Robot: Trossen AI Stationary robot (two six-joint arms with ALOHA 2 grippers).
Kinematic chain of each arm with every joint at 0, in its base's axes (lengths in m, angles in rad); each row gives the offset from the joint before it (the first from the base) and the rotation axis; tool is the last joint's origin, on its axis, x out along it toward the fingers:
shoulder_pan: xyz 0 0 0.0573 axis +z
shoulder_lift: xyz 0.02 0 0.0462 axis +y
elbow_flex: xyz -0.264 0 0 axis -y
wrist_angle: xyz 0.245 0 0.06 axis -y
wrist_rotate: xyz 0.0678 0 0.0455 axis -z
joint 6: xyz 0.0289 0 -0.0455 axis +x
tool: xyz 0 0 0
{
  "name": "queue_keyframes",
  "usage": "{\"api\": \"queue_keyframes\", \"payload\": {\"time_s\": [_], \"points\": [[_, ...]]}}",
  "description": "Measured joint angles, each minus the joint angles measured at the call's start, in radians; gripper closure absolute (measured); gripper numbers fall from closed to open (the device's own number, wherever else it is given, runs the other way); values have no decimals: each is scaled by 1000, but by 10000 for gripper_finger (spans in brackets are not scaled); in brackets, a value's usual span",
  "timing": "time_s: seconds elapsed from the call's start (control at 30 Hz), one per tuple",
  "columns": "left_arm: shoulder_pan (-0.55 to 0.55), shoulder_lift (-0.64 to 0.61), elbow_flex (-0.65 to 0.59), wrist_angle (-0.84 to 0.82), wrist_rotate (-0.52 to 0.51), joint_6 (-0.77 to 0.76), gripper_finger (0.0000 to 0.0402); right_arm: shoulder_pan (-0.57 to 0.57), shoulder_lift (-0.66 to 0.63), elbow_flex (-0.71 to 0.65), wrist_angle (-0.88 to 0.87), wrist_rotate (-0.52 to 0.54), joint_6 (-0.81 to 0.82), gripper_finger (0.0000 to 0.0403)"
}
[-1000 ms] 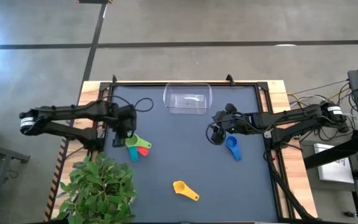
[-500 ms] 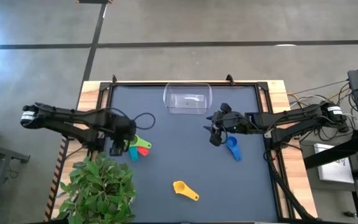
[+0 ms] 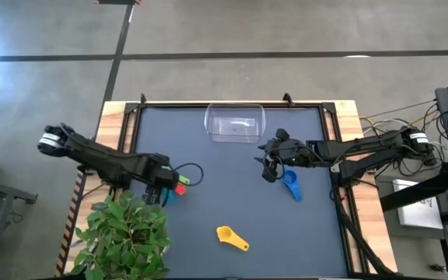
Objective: Nest measuring cups in basket
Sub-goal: Move the nested measuring cups to the center of the table
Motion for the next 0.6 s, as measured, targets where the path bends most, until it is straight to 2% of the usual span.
{"api": "queue_keyframes", "payload": {"time_s": [0.33,0.43,0.5,0.6], "points": [[0,83,-35,89,-3,2,249,0,0,-1,-8,0,5,209],[-1,111,-30,89,-36,-9,249,0,1,-1,-8,0,6,209],[1,123,-24,88,-65,-21,267,0,1,-1,-8,0,5,209],[2,129,-9,107,-121,-35,325,0,1,-1,-8,0,4,209]]}}
